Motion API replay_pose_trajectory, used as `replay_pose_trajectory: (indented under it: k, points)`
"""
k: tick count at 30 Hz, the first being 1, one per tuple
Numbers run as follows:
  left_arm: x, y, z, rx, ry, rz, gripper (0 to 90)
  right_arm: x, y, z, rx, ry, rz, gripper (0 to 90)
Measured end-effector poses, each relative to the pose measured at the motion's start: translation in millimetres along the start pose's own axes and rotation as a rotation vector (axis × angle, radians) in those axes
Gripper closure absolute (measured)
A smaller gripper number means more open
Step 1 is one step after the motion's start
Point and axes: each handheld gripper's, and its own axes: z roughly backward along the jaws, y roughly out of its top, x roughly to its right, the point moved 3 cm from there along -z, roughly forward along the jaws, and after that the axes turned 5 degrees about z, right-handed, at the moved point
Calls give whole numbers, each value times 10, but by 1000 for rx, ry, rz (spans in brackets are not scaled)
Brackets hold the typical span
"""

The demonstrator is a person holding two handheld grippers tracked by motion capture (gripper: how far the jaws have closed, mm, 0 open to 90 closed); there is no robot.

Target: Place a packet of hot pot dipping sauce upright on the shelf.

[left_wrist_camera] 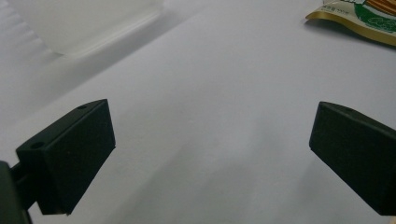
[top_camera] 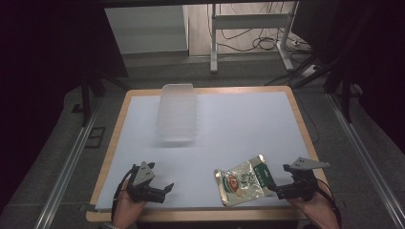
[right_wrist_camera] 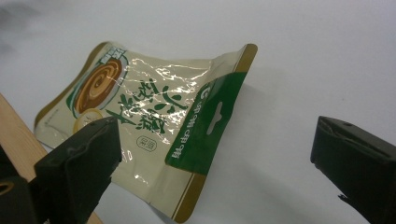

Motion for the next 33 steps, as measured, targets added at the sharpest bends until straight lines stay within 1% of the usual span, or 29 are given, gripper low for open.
replay_pose_trajectory:
  k: [2,3,4,9,12,13,14,15,16,17,18,20,22,24,25,26,28,30,33]
  points:
    - [0,0,-1,0,0,-1,1,-12,9,-24,-33,-3,3,58]
    - [2,0,-2,0,-1,-2,2,-15,13,-34,-39,5,8,67]
    - [3,0,-2,1,0,-3,2,-17,19,-39,-45,7,6,86]
    - [5,1,-2,2,0,-6,3,-3,39,-65,-63,23,-2,124]
    - [9,2,-4,2,0,-9,4,-16,58,-102,-86,18,23,274]
    - [9,2,-4,2,0,-9,4,-16,58,-102,-86,18,23,274]
    - [13,2,-5,1,-1,-12,4,-16,71,-122,-95,20,19,313]
    - [13,2,-5,1,-1,-12,4,-16,71,-122,-95,20,19,313]
    - [15,3,-5,2,-2,-14,4,-14,77,-143,-106,24,24,345]
    - [15,3,-5,2,-2,-14,4,-14,77,-143,-106,24,24,345]
    - [15,3,-5,2,-2,-15,4,-10,80,-163,-116,35,26,382]
    - [16,3,-7,2,-2,-16,5,-14,82,-187,-127,40,29,397]
    - [18,4,-7,1,-2,-18,5,-17,82,-213,-146,56,37,405]
    - [19,4,-8,1,-3,-19,5,-17,81,-228,-155,54,43,403]
    - [20,2,-11,-1,-2,-19,5,-26,85,-252,-166,79,44,392]
    - [20,2,-11,-1,-2,-19,4,-26,85,-252,-166,79,44,392]
    - [21,3,-11,0,-2,-21,5,-48,108,-279,-175,83,59,432]
    - [22,4,-9,0,-1,-22,5,-62,123,-297,-180,72,81,486]
    - [26,5,-11,0,-1,-25,5,-83,142,-330,-192,72,100,560]
